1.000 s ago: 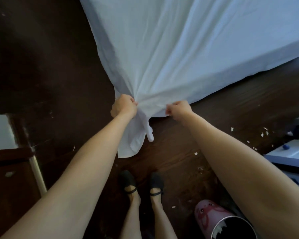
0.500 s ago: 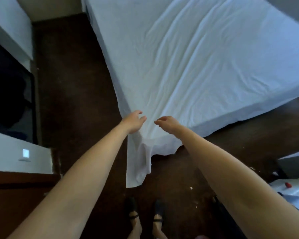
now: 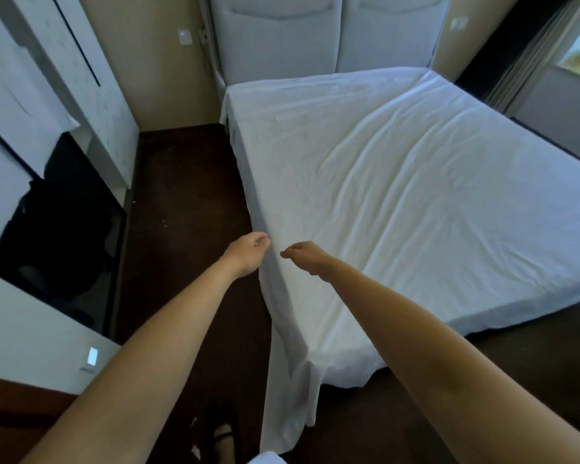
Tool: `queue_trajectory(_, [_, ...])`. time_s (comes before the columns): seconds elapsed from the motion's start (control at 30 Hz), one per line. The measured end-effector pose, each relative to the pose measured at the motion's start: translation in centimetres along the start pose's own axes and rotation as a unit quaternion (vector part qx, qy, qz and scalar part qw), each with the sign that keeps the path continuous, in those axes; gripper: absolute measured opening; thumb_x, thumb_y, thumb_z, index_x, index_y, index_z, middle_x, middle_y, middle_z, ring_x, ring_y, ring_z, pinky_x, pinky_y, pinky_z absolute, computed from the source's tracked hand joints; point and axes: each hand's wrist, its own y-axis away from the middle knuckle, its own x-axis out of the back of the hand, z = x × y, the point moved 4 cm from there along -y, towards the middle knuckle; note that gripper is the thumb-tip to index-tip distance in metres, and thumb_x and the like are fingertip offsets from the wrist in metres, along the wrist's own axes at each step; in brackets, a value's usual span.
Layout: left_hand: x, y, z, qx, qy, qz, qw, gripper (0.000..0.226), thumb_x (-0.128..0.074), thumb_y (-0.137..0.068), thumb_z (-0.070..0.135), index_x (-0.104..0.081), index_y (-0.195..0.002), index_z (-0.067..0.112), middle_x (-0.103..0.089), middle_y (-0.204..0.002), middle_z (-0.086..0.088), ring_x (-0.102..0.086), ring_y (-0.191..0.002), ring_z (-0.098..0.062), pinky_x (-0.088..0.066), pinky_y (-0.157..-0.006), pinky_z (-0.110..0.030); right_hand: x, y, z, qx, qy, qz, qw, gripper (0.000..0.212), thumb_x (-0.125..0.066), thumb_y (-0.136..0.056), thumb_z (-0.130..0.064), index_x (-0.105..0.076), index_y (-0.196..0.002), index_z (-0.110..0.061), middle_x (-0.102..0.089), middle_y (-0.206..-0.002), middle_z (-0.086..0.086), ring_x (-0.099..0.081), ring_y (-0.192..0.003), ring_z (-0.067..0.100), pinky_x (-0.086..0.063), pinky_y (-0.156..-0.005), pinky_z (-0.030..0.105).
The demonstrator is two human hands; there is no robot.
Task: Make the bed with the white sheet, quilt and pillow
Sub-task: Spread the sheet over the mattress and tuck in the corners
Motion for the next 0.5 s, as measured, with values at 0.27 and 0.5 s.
queue_trajectory(0.27, [13.5,-14.3,-5.8,-0.007,-0.003,0.02,1.0,0.045,-0.028,-0.103,0.037,-0.038,-0.143,0.02,-0.042,-0.146,-0.004,-0.038,-0.135,-0.023,-0.034,-0.11,-0.04,-3.0,-13.2,-12.9,-0.014,-0.034,0.0,0.999,0.043,-0.044,-0.1,-0.032,-0.048,-0.136,-0.01,-0.048,-0.14,0.009,-0.045,-0.13,0.026,-0.035,-0.108,0.038])
queue_trajectory(0.5, [24.5,-28.0,-5.9,-0.021,-0.012,0.006,1.0,0.044,-0.029,-0.103,0.036,-0.04,-0.142,0.02,-0.048,-0.14,-0.005,-0.041,-0.132,-0.024,-0.034,-0.108,-0.04,0.4,-24.9,-21.5,-0.014,-0.063,0.035,0.997,0.041,-0.048,-0.097,-0.033,-0.054,-0.132,-0.012,-0.052,-0.131,0.006,-0.048,-0.122,0.025,-0.039,-0.101,0.037])
